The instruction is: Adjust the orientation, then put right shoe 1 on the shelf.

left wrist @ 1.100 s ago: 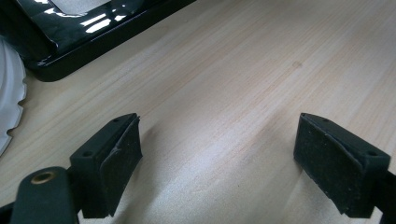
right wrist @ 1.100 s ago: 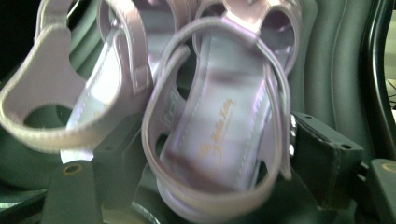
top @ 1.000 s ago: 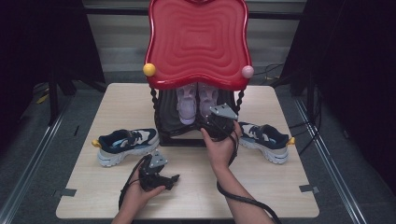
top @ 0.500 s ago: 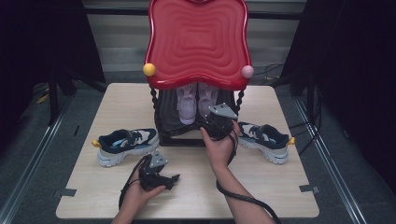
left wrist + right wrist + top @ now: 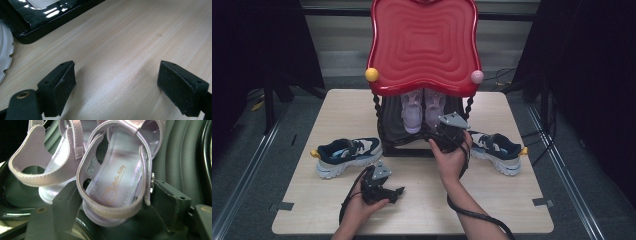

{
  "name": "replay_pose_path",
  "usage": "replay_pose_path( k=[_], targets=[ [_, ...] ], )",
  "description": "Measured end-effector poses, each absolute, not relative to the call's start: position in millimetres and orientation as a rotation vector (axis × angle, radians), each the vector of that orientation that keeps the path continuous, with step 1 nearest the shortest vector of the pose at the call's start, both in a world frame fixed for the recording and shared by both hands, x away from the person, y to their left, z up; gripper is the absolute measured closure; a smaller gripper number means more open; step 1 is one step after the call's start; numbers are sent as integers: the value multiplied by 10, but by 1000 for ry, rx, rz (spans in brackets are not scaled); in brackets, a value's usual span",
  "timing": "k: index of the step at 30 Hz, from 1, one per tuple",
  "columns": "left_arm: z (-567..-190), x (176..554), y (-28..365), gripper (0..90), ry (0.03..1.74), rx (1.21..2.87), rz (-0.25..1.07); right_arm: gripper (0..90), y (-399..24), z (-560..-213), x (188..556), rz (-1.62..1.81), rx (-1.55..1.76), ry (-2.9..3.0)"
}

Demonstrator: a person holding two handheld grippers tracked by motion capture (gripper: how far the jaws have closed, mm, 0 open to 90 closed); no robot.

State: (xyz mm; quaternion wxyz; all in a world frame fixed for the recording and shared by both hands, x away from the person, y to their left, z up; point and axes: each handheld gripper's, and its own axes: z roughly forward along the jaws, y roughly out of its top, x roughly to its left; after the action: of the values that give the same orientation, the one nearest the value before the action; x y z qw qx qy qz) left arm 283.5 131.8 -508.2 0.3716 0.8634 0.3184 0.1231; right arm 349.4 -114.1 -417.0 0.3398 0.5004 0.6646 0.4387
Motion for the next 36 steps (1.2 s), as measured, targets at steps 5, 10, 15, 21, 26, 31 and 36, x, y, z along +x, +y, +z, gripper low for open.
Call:
replay_pose_path(
  k=[5,10,15,21,26,31,36],
  targets=[
    [-5081,2837,1320,143,813,2216,320,226,-1164,-4173,3427,1155,1297,1754],
    [-5084,2836,1318,143,815,2211,313,218,-1185,-4173,3326,1164,1277,1769],
    [-5082,2835,1319,144,815,2214,315,210,-1210,-4191,3229,1180,1247,1810],
    [-5082,2835,1318,144,816,2213,315,198,-1245,-4242,3106,1218,1223,1878],
    [-5082,2836,1319,143,815,2214,316,182,-1308,-4297,3022,1241,1210,1937],
    [-5082,2836,1319,144,815,2213,316,171,-1377,-4330,2935,1262,1186,1971],
    [-5081,2837,1320,143,812,2215,320,159,-1466,-4362,2859,1271,1169,2008]
  ],
)
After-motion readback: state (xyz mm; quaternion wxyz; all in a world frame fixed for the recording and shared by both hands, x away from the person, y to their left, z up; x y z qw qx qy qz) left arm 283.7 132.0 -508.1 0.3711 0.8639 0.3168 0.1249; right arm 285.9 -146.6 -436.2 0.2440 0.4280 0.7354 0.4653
